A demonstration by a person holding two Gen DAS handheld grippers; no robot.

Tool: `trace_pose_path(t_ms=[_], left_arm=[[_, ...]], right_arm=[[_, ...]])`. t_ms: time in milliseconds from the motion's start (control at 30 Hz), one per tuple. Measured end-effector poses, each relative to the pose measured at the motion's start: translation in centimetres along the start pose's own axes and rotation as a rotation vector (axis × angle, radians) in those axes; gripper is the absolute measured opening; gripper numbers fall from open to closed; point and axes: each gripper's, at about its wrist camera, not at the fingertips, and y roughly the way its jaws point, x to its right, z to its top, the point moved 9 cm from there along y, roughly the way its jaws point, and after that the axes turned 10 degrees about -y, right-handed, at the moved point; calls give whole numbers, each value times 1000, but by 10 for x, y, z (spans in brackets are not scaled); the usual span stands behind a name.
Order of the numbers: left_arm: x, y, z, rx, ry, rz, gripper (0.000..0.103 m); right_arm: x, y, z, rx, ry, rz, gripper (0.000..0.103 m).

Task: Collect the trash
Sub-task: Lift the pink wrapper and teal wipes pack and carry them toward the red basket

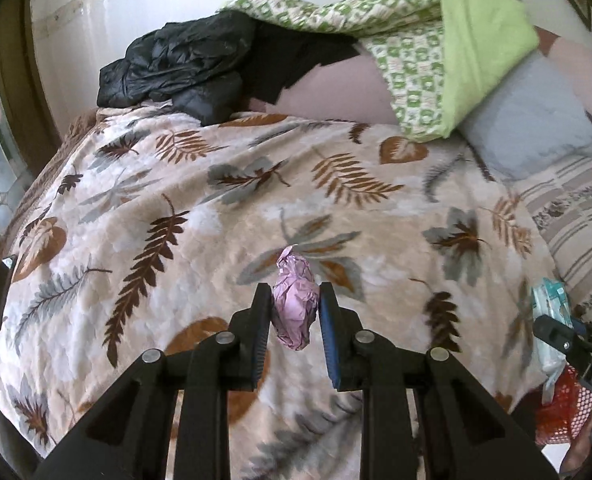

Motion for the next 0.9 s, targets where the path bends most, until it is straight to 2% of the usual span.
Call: trace_pose_path(t_ms=[167, 367, 667, 900], left_arm=[[16, -25, -1, 39, 0, -12, 23], [26, -51, -7, 99, 41, 6, 23], [26, -64, -4, 129, 58, 40, 23], [35, -64, -9, 119, 86, 51, 23]], right_arm=[[-2, -41, -6, 64, 19, -25, 37], [-6, -69, -11, 124, 84, -16, 37], [-5, -93, -7, 168, 70, -76, 37], [-1, -91, -14, 150, 68, -82, 37]])
